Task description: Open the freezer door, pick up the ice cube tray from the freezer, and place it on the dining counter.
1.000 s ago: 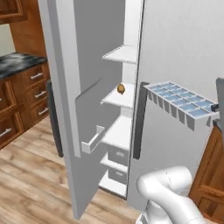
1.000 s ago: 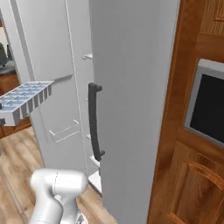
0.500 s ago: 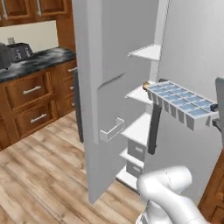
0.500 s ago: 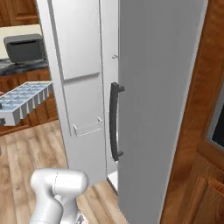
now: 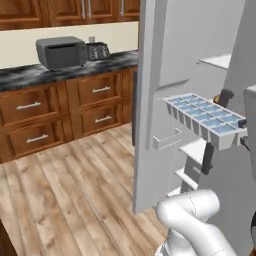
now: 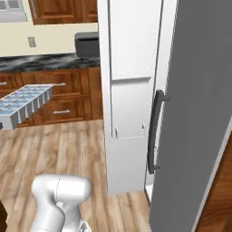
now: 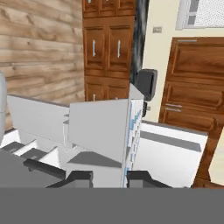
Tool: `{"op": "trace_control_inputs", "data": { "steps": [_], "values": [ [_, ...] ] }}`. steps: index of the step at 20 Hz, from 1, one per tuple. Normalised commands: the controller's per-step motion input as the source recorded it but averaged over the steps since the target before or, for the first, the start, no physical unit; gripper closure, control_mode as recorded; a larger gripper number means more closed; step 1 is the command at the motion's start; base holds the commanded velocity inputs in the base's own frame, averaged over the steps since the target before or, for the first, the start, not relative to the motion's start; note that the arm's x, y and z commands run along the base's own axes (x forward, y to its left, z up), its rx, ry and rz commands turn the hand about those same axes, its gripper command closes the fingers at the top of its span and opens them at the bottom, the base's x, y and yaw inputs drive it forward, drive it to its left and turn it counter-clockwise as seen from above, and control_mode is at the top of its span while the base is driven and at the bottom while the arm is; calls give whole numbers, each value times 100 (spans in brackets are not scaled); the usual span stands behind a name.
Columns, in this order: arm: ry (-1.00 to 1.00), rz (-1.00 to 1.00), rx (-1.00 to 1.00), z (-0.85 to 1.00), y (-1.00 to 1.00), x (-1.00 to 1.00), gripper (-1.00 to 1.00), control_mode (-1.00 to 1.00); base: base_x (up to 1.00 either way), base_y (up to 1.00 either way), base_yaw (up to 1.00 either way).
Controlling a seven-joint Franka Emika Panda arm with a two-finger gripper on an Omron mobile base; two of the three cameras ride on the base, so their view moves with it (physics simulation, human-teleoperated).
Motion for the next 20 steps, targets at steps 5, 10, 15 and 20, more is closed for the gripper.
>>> {"op": "trace_control_inputs", "data": {
  "steps": [5, 10, 15, 20],
  "values": [
    [0, 0, 0, 0, 0, 0, 100, 100, -7, 0, 59],
    [0, 0, 0, 0, 0, 0, 100, 100, 0, 0, 61],
    [0, 0, 0, 0, 0, 0, 100, 100, 0, 0, 64],
    [0, 0, 0, 0, 0, 0, 100, 100, 0, 2, 68]
  ]
}}
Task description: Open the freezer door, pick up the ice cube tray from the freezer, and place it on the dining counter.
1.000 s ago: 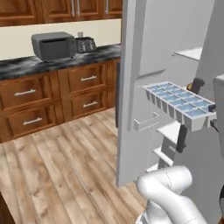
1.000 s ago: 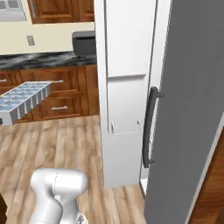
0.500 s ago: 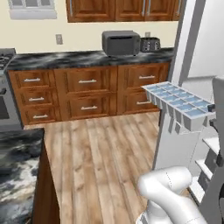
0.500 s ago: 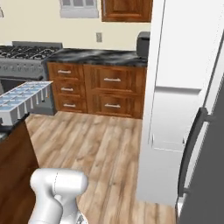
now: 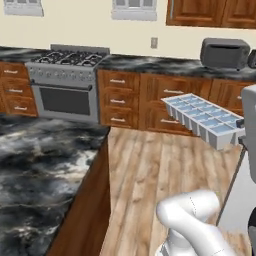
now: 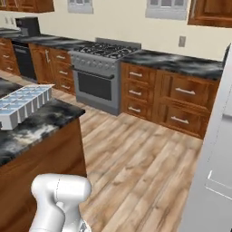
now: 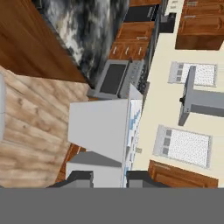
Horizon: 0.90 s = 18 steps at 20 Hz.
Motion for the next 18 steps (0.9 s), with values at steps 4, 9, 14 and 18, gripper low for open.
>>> {"op": "trace_control_inputs", "data": {
  "steps": [4, 9, 14, 18],
  "values": [
    [0, 0, 0, 0, 0, 0, 100, 100, 0, 17, 70],
    [0, 0, 0, 0, 0, 0, 100, 100, -3, 24, 69],
    [0, 0, 0, 0, 0, 0, 100, 100, -11, 21, 65],
    [0, 0, 0, 0, 0, 0, 100, 100, -4, 18, 60]
  ]
}}
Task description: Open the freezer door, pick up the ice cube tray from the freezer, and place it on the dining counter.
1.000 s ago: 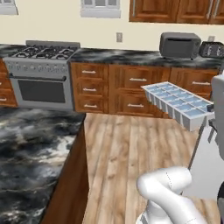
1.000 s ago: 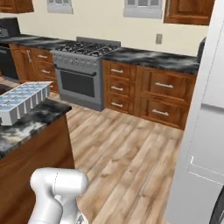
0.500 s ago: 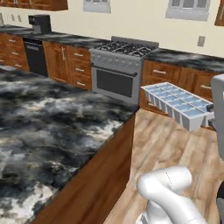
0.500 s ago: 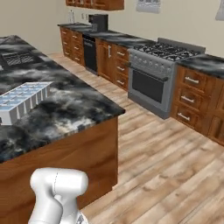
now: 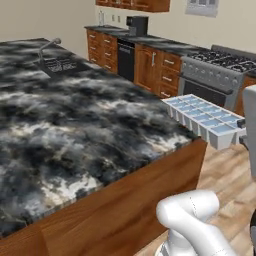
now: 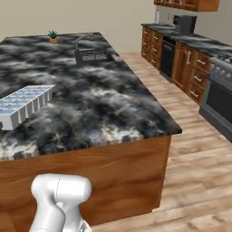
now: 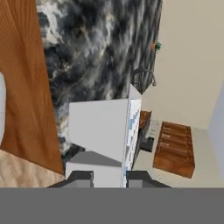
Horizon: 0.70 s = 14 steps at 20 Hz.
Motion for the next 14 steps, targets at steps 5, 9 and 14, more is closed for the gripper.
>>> {"op": "trace_control_inputs", "data": {
  "steps": [5, 9, 14],
  "values": [
    [0, 0, 0, 0, 0, 0, 100, 100, 0, 25, 58],
    [0, 0, 0, 0, 0, 0, 100, 100, 0, 36, 54],
    [0, 0, 0, 0, 0, 0, 100, 100, 0, 51, 50]
  ]
}}
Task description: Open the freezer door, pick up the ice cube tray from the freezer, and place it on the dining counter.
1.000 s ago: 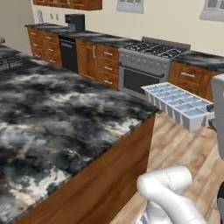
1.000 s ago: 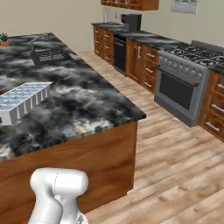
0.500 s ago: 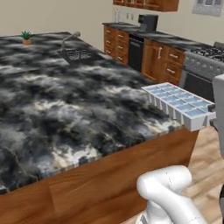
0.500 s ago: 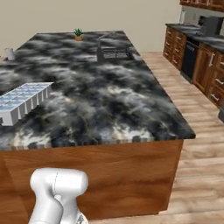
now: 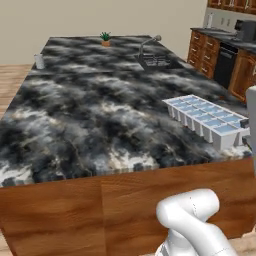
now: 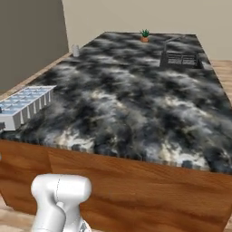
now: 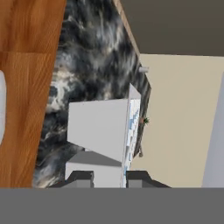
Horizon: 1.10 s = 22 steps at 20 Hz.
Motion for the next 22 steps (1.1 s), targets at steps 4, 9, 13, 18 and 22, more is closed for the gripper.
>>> {"op": "trace_control_inputs", "data": {
  "steps": [4, 9, 13, 18, 22],
  "values": [
    [0, 0, 0, 0, 0, 0, 100, 100, 0, 82, 30],
    [0, 0, 0, 0, 0, 0, 100, 100, 0, 94, 13],
    [0, 0, 0, 0, 0, 0, 100, 100, 0, 100, 5],
    [0, 0, 0, 0, 0, 0, 100, 100, 3, 100, 0],
    [0, 0, 0, 0, 0, 0, 100, 100, 1, 100, 0]
  ]
}}
